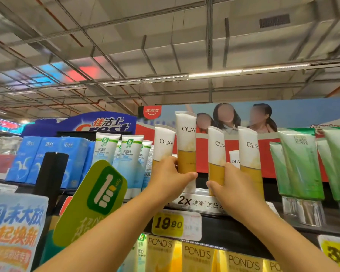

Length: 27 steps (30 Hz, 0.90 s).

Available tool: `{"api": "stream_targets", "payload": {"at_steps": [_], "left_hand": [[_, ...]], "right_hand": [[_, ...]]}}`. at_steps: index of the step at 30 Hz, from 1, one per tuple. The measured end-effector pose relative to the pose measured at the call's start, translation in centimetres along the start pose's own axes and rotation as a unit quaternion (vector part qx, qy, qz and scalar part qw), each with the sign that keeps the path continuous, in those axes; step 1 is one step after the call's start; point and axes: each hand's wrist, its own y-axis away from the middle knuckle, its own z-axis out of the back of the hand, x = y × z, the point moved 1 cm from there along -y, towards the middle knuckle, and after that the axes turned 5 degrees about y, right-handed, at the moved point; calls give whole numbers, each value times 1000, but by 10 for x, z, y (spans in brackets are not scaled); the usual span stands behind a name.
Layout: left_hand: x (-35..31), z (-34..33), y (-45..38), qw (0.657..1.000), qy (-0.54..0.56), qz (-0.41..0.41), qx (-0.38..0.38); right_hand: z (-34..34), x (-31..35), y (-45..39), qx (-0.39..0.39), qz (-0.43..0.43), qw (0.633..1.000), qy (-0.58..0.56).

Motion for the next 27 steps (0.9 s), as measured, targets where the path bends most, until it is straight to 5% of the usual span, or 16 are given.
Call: {"api": "stream_targets", "payload": {"at_steps": [27], "left_hand": [[-2, -9, 5, 986, -153, -30, -51]], "right_hand": [[-4, 0, 3, -12, 17, 997, 72]]}}
